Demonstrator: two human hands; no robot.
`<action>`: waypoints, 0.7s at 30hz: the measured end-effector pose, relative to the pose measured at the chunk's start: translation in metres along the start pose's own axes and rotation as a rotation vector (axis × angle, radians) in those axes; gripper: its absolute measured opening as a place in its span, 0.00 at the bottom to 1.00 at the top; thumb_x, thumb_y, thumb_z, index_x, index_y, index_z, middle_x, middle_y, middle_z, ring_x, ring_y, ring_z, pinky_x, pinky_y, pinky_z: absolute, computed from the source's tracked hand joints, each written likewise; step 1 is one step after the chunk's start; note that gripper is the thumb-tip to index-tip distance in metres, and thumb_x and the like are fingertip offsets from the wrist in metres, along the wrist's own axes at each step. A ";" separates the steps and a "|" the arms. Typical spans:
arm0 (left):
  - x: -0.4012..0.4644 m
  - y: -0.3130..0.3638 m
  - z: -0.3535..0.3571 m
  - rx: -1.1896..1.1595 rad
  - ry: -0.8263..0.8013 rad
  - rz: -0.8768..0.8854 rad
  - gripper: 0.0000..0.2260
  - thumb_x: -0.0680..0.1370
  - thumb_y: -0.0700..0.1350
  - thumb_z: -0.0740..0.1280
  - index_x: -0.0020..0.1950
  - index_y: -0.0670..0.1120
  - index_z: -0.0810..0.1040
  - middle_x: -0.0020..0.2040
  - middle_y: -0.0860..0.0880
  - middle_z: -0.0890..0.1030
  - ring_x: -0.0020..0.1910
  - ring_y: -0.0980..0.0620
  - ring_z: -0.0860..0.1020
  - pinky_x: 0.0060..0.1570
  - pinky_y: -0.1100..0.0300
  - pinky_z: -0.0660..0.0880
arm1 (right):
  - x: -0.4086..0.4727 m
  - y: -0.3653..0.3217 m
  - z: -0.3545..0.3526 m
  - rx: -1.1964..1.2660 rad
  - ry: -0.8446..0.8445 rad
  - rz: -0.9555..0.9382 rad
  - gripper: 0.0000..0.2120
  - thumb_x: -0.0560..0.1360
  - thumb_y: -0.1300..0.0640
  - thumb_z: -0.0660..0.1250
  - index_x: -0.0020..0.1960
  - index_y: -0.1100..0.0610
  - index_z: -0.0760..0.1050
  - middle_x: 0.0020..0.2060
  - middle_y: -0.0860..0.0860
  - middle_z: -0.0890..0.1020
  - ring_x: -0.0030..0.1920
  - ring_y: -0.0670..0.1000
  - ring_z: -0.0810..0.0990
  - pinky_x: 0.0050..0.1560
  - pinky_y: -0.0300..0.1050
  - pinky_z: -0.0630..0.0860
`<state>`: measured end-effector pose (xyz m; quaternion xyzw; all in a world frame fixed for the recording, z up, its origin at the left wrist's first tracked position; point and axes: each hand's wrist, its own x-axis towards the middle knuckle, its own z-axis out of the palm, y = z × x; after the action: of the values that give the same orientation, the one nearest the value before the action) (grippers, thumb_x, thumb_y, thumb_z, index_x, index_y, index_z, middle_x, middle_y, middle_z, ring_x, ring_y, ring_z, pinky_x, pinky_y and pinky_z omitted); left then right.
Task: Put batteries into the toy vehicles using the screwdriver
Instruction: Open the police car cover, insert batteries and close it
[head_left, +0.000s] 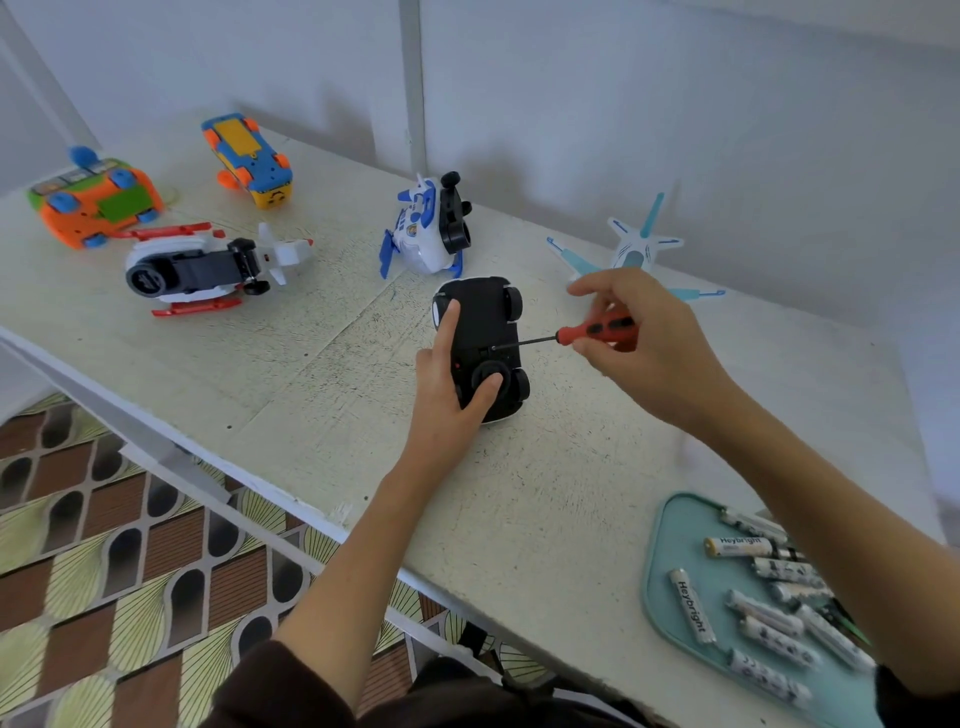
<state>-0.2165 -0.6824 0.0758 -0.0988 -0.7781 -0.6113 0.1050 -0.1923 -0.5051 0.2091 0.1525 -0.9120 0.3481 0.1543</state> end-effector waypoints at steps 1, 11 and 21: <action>0.000 0.000 0.000 0.004 -0.004 0.002 0.34 0.74 0.49 0.66 0.73 0.67 0.51 0.59 0.61 0.65 0.58 0.68 0.68 0.61 0.63 0.66 | 0.000 0.000 0.000 0.014 -0.024 -0.021 0.17 0.71 0.63 0.70 0.59 0.58 0.72 0.45 0.52 0.76 0.39 0.46 0.76 0.42 0.32 0.76; -0.001 0.000 -0.001 0.011 -0.006 0.003 0.34 0.75 0.49 0.66 0.73 0.68 0.50 0.58 0.61 0.65 0.58 0.70 0.67 0.60 0.65 0.65 | 0.001 0.000 0.001 -0.018 -0.061 -0.077 0.17 0.70 0.66 0.69 0.58 0.58 0.73 0.45 0.51 0.77 0.35 0.41 0.75 0.38 0.31 0.73; -0.001 0.000 -0.001 0.023 -0.006 0.013 0.34 0.75 0.49 0.66 0.73 0.67 0.50 0.57 0.61 0.65 0.57 0.71 0.67 0.59 0.68 0.64 | 0.002 0.006 -0.001 -0.035 -0.072 -0.060 0.16 0.68 0.65 0.73 0.54 0.58 0.76 0.40 0.49 0.76 0.37 0.42 0.73 0.41 0.27 0.72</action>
<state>-0.2159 -0.6830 0.0758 -0.1043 -0.7847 -0.6015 0.1078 -0.1966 -0.5009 0.2070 0.1895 -0.9179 0.3217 0.1344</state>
